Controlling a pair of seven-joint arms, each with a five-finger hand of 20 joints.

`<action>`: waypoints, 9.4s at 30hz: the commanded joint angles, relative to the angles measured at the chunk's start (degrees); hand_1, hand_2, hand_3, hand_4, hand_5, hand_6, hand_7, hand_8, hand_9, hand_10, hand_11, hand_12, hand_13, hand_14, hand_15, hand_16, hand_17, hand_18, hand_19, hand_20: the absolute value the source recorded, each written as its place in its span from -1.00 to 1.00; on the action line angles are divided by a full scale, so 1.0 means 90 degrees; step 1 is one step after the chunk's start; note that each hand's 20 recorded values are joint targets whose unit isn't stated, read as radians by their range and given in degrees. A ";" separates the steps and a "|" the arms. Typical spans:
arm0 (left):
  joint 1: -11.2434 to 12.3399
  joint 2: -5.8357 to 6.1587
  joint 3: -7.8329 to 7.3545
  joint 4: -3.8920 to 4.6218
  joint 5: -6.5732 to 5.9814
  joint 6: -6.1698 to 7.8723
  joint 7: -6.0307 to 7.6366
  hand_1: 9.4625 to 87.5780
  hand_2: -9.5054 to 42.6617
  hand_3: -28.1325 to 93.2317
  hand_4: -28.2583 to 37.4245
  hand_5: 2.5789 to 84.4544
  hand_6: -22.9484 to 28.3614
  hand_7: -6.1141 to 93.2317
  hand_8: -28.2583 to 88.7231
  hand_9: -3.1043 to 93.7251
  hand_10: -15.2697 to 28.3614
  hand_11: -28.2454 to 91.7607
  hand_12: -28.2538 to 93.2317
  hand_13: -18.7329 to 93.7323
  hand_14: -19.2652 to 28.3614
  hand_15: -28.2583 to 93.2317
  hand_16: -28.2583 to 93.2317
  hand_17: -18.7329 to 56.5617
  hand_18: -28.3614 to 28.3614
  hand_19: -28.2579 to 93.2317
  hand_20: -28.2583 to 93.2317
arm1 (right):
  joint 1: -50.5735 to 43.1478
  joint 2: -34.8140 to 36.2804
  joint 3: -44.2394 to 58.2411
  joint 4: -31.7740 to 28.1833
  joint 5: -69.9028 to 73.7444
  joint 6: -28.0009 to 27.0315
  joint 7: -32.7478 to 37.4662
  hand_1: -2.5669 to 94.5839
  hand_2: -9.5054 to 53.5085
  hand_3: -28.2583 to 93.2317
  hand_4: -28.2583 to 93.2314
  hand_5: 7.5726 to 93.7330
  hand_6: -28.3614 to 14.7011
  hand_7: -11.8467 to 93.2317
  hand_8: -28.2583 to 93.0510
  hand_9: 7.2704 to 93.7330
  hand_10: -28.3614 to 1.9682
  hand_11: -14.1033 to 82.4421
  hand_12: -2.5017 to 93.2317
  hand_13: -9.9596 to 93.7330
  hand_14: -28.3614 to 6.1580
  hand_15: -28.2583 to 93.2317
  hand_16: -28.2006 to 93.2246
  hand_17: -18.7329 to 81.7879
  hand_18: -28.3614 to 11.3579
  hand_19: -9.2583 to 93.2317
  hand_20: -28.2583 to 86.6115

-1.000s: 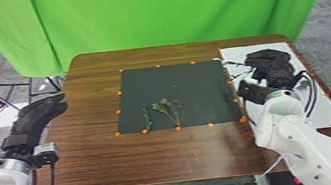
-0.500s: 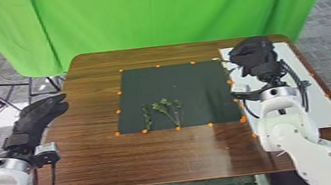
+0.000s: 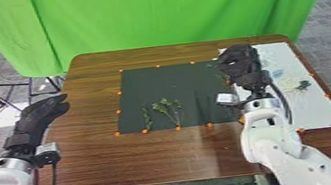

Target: Arrange flowers

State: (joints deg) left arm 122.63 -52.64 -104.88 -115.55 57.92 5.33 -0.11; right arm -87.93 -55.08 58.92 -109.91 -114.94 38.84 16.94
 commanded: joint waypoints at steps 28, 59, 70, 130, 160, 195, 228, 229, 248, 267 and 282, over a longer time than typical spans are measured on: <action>-0.0004 -0.0028 0.0009 0.0037 0.0023 -0.0151 -0.0002 -0.42 -0.45 0.46 -0.73 0.02 0.03 -0.58 -0.66 0.01 0.35 -0.16 -0.35 -0.03 0.55 -0.28 -0.55 -0.41 0.39 -0.37 -0.33 | 0.0311 0.0634 -0.0959 0.0915 -0.2486 0.0146 -0.0959 0.44 -1.00 0.39 -0.72 0.52 0.28 0.05 -0.55 0.95 0.18 -0.58 -0.19 1.00 0.64 0.36 -0.18 0.86 0.23 0.77 0.25; -0.0002 -0.0045 0.0019 0.0047 0.0015 -0.0204 -0.0006 -0.42 -0.47 0.46 -0.72 0.02 0.02 -0.58 -0.66 0.01 0.34 -0.16 -0.35 -0.03 0.55 -0.29 -0.55 -0.42 0.39 -0.37 -0.33 | 0.0493 0.0710 -0.1087 0.1478 -0.2908 0.0962 -0.1232 0.41 -1.00 0.41 -0.74 0.51 0.33 0.08 -0.59 0.95 0.19 -0.60 -0.18 1.00 0.64 0.32 -0.15 0.83 0.20 0.78 0.21; 0.0019 -0.0057 -0.0007 0.0049 0.0011 -0.0237 -0.0002 -0.42 -0.47 0.46 -0.72 0.02 0.03 -0.58 -0.66 0.01 0.35 -0.16 -0.35 -0.03 0.55 -0.29 -0.55 -0.41 0.39 -0.37 -0.33 | 0.0208 0.0889 -0.1083 0.1115 -0.2463 0.0242 -0.1248 0.37 -1.00 0.43 -0.74 0.47 0.38 0.12 -0.59 0.93 0.23 -0.61 -0.19 1.00 0.63 0.29 -0.13 0.81 0.22 0.78 0.19; -0.0012 -0.0081 -0.0072 0.0106 -0.0022 -0.0590 0.0056 -0.45 -0.60 0.46 -0.66 -0.02 0.02 -0.61 -0.65 -0.02 0.33 -0.18 -0.34 -0.05 0.54 -0.31 -0.53 -0.43 0.40 -0.39 -0.33 | -0.1047 0.1119 0.2191 -0.0697 -0.0820 -0.2156 0.0718 -0.50 -1.00 0.41 -0.82 0.04 0.20 -0.52 -0.64 0.12 -0.29 -0.55 -0.54 0.55 -0.05 -0.07 -0.06 0.34 -0.35 0.47 0.21; -0.0128 -0.0095 0.0042 0.0171 0.0024 -0.0719 0.0016 -0.44 -0.58 0.45 -0.66 -0.01 0.01 -0.60 -0.65 -0.02 0.33 -0.17 -0.35 -0.04 0.54 -0.31 -0.54 -0.43 0.40 -0.39 -0.33 | -0.1273 0.1254 0.2236 0.0417 -0.1267 -0.3948 0.1031 -0.31 -1.00 0.48 -0.81 0.10 0.33 -0.53 -0.64 0.16 -0.17 -0.54 -0.57 0.69 0.08 0.10 -0.04 0.37 -0.36 0.58 0.25; -0.0184 0.0249 -0.0306 0.0236 -0.0083 -0.0522 0.0186 -0.44 -0.55 0.46 -0.67 0.00 0.03 -0.60 -0.65 -0.02 0.33 -0.17 -0.35 -0.04 0.53 -0.31 -0.54 -0.42 0.39 -0.38 -0.33 | -0.0870 0.1482 0.1362 0.0485 -0.1736 -0.1627 0.1102 0.44 -1.00 0.35 -0.85 0.67 0.30 -0.36 -0.42 0.86 0.12 -0.60 -0.23 0.93 0.45 0.12 0.01 0.58 -0.12 0.68 0.29; 0.0020 0.0252 -0.0433 0.0332 -0.0527 0.0117 0.0599 -0.60 -0.27 0.52 -0.96 0.07 0.02 -0.58 -0.66 0.03 0.35 -0.16 -0.35 -0.02 0.54 -0.30 -0.54 -0.40 0.39 -0.39 -0.32 | 0.2761 -0.1514 -0.2822 0.1444 0.0370 -0.3089 -0.0505 0.42 -1.00 0.36 -0.85 0.70 0.33 -0.36 -0.44 0.89 0.07 -0.62 -0.21 0.95 0.50 0.10 0.05 0.60 -0.07 0.71 0.29; 0.0005 0.0263 -0.0428 0.0334 -0.0531 0.0097 0.0587 -0.60 -0.28 0.52 -0.96 0.07 0.02 -0.58 -0.66 0.03 0.35 -0.16 -0.35 -0.02 0.54 -0.30 -0.54 -0.40 0.39 -0.39 -0.32 | 0.2806 -0.1544 -0.2892 0.1469 0.0331 -0.3165 -0.0480 0.42 -1.00 0.36 -0.85 0.70 0.33 -0.36 -0.44 0.89 0.07 -0.62 -0.21 0.95 0.50 0.10 0.06 0.60 -0.07 0.71 0.29; -0.0211 0.0348 -0.0233 0.0350 -0.0441 -0.0088 0.0501 -0.59 -0.31 0.51 -0.94 0.07 0.02 -0.59 -0.66 0.03 0.36 -0.16 -0.35 -0.02 0.54 -0.30 -0.54 -0.40 0.39 -0.39 -0.32 | 0.3295 -0.2000 -0.3519 0.2323 -0.0400 -0.3717 -0.0474 0.41 -1.00 0.36 -0.85 0.69 0.35 -0.34 -0.45 0.89 0.10 -0.63 -0.23 0.95 0.52 0.11 0.06 0.60 -0.06 0.73 0.28; -0.0204 0.0280 -0.0237 0.0351 -0.0420 -0.0170 0.0439 -0.59 -0.32 0.50 -0.91 0.07 0.02 -0.59 -0.65 0.03 0.36 -0.16 -0.35 -0.02 0.55 -0.30 -0.54 -0.41 0.39 -0.38 -0.32 | 0.3160 -0.1936 -0.3241 0.2487 -0.0560 -0.4136 -0.0365 0.33 -1.00 0.39 -0.81 0.61 0.38 -0.31 -0.45 0.82 0.12 -0.63 -0.23 0.92 0.51 0.14 0.05 0.59 -0.06 0.77 0.25; -0.0194 0.0261 -0.0232 0.0340 -0.0388 -0.0229 0.0381 -0.55 -0.39 0.50 -0.85 0.06 0.02 -0.59 -0.65 0.02 0.36 -0.16 -0.35 -0.03 0.54 -0.30 -0.54 -0.41 0.39 -0.39 -0.33 | 0.3200 -0.1742 -0.3245 0.2399 -0.0791 -0.4138 -0.0386 0.27 -1.00 0.38 -0.80 0.52 0.34 -0.34 -0.45 0.68 0.10 -0.56 -0.32 0.88 0.48 0.18 0.03 0.56 -0.07 0.80 0.24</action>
State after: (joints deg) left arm 120.38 -49.75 -106.73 -112.19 54.14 3.86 3.89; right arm -59.49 -71.67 29.55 -87.37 -120.57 1.92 13.25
